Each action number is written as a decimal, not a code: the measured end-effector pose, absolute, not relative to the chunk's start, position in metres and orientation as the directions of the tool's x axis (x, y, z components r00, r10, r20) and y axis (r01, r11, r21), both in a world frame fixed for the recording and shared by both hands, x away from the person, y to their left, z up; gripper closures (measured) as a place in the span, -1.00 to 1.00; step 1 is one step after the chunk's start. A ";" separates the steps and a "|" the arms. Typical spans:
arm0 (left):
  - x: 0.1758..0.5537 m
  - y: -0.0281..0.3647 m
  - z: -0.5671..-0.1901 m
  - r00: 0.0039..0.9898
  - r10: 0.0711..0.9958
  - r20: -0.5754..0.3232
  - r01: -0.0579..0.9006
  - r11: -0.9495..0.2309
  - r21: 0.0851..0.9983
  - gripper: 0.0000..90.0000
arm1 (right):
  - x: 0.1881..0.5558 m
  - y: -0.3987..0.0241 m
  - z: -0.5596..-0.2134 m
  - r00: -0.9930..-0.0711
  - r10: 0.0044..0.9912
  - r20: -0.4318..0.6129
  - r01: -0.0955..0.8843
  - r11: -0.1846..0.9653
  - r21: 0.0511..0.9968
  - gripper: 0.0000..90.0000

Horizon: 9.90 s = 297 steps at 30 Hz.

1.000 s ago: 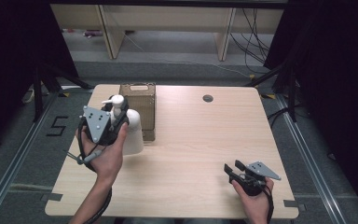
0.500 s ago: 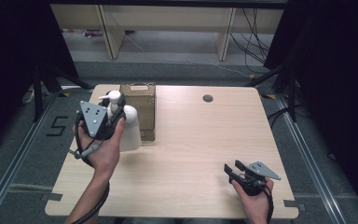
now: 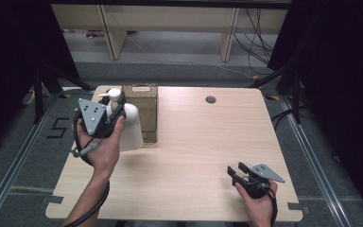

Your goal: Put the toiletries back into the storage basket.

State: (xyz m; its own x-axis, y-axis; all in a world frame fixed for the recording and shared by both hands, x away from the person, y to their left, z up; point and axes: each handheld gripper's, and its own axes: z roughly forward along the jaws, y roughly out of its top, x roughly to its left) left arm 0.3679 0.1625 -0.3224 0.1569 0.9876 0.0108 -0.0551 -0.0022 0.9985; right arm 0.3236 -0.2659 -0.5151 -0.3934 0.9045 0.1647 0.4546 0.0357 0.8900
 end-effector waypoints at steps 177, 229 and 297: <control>0.461 0.173 -0.342 0.155 0.988 0.023 -0.065 -0.012 0.998 0.32 | 0.324 -0.266 -0.515 -0.397 0.903 0.167 0.458 0.037 0.888 0.05; 0.456 0.174 -0.377 0.158 0.987 0.007 0.022 -0.011 1.000 0.31 | 0.323 -0.265 -0.514 -0.392 0.903 0.173 0.467 0.033 0.884 0.05; 0.378 0.215 -0.440 0.200 0.980 -0.010 0.044 0.001 0.999 -0.20 | 0.324 -0.265 -0.516 -0.391 0.903 0.177 0.469 0.030 0.883 0.04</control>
